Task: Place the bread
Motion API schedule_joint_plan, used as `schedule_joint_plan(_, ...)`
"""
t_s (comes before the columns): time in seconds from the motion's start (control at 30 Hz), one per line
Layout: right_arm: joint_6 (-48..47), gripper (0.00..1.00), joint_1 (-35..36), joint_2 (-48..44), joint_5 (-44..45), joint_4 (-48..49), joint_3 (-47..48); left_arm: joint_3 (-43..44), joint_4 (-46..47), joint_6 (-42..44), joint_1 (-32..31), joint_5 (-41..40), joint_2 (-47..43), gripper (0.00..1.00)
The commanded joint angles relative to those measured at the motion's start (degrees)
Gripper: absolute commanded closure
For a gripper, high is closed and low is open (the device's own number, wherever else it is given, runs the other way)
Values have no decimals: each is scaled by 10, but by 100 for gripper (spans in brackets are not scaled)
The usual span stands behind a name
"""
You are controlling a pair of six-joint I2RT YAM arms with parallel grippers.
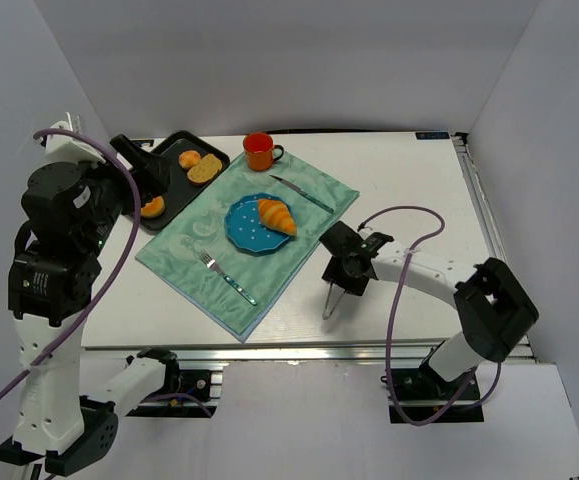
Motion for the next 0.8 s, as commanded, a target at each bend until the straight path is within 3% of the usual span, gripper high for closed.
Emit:
schedule_joint_plan(0.0, 19, 39, 2, 19, -49, 33, -2, 11, -6, 16, -2, 8, -8, 4)
schedule_joint_plan(0.17, 6, 30, 7, 37, -82, 34, 10, -1, 5, 18, -2, 7, -9, 4)
schedule_joint_plan(0.33, -8, 19, 16, 12, -59, -16, 45, -9, 22, 21, -2, -2, -7, 4)
schedule_joint_plan(0.47, -32, 11, 20, -73, -38, -77, 68, 0, 33, 24, -2, -14, 0, 4)
schedule_joint_plan(0.77, -79, 11, 23, -345, 57, -232, 86, -18, 40, 17, -2, -68, -1, 4)
